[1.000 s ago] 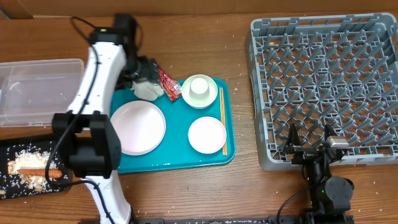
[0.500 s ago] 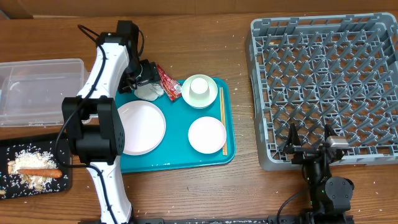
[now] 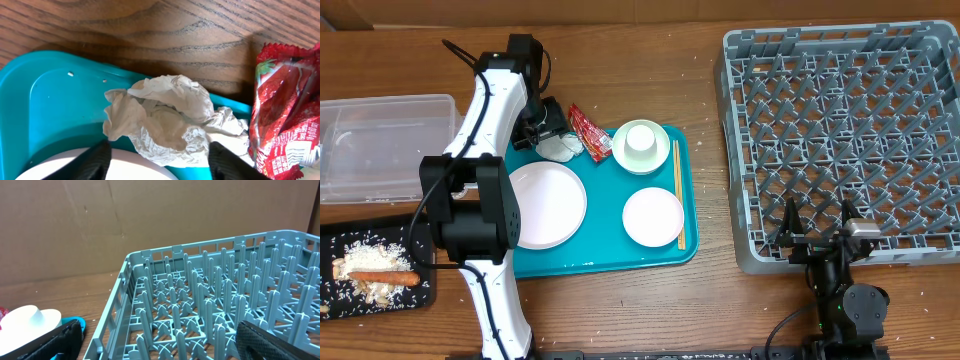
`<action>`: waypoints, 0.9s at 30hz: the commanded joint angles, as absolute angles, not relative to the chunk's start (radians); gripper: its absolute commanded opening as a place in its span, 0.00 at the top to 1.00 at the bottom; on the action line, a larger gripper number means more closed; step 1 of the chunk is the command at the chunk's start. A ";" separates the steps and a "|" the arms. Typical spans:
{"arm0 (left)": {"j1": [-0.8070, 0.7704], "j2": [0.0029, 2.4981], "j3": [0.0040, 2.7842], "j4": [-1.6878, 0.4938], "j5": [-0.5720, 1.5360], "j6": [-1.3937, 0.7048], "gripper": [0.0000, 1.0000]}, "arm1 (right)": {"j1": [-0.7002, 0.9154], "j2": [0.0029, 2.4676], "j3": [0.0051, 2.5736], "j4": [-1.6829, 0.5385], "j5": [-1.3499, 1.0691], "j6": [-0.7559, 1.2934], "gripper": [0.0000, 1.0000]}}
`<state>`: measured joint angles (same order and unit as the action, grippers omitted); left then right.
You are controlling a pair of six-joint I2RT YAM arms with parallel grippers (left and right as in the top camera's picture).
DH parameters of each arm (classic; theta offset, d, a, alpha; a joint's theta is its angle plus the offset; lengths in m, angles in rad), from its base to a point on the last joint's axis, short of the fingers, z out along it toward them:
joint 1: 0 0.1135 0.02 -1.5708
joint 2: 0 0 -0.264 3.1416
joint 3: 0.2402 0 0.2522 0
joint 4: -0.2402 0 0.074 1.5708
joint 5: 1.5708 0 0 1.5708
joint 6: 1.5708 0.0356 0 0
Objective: Sort waste into correct bins and load items into the dishwasher
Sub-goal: 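Close the left gripper on the crumpled white tissue and lift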
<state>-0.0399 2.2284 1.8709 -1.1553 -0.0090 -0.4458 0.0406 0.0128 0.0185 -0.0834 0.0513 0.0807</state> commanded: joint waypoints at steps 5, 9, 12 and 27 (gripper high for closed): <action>-0.046 2.249 1.879 -1.169 -0.027 -0.456 0.78 | 0.039 0.003 0.008 -0.081 0.051 0.078 0.00; -0.046 2.249 1.879 -1.177 -0.027 -0.449 0.96 | 0.039 0.003 0.008 -0.081 0.051 0.078 0.00; -0.046 2.249 1.879 -1.179 -0.027 -0.449 0.96 | 0.039 0.003 0.008 -0.080 0.051 0.078 0.00; -0.045 2.253 1.892 -1.186 -0.107 -0.455 0.56 | 0.039 0.003 0.008 -0.080 0.051 0.078 0.00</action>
<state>-0.0395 2.2284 1.8740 -1.1954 -0.0780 -0.4465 0.0406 0.0128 0.0185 -0.0834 0.0517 0.0814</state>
